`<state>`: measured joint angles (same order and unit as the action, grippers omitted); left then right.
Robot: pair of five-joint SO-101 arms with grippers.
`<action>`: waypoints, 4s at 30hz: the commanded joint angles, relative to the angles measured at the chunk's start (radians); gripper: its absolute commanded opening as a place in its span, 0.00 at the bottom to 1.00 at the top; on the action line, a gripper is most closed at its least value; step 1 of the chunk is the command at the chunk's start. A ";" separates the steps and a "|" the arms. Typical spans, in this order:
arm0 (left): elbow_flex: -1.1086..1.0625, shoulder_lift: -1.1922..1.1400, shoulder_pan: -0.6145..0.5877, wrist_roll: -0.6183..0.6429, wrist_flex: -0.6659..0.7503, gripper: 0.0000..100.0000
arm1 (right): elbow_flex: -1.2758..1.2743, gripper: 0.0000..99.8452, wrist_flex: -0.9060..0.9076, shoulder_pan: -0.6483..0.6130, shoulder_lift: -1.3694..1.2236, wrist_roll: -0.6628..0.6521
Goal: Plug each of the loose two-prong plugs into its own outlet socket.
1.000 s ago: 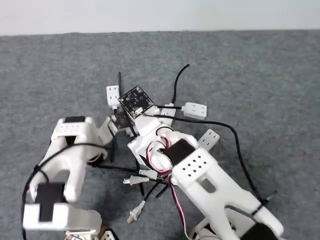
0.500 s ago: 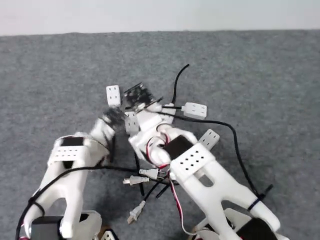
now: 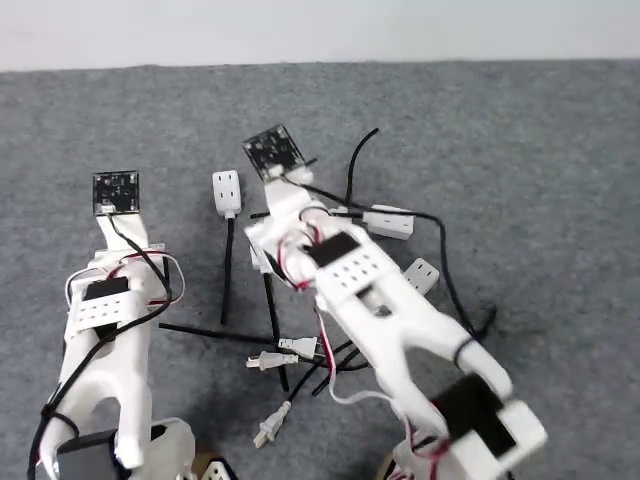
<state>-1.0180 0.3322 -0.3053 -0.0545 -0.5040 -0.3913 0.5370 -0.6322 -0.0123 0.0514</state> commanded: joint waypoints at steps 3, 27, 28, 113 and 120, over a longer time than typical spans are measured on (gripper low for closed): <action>0.013 0.031 -0.011 0.011 0.028 0.01 | 0.187 0.01 -0.022 0.024 -0.108 0.012; 0.012 0.029 -0.012 0.009 0.028 0.01 | 0.232 0.01 0.065 0.042 -0.194 0.097; 0.012 0.029 -0.012 0.009 0.028 0.01 | 0.221 0.01 0.061 0.038 -0.196 0.098; 0.013 0.021 -0.026 0.008 0.029 0.02 | 0.299 0.01 0.441 1.676 -0.081 -0.680; 0.013 0.025 -0.018 -0.032 0.020 0.04 | 0.637 0.14 0.567 1.776 -0.398 -0.674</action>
<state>-1.0180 0.3322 -0.3299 -0.0545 -0.5010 0.0568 1.0311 1.1201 -0.3452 -0.6160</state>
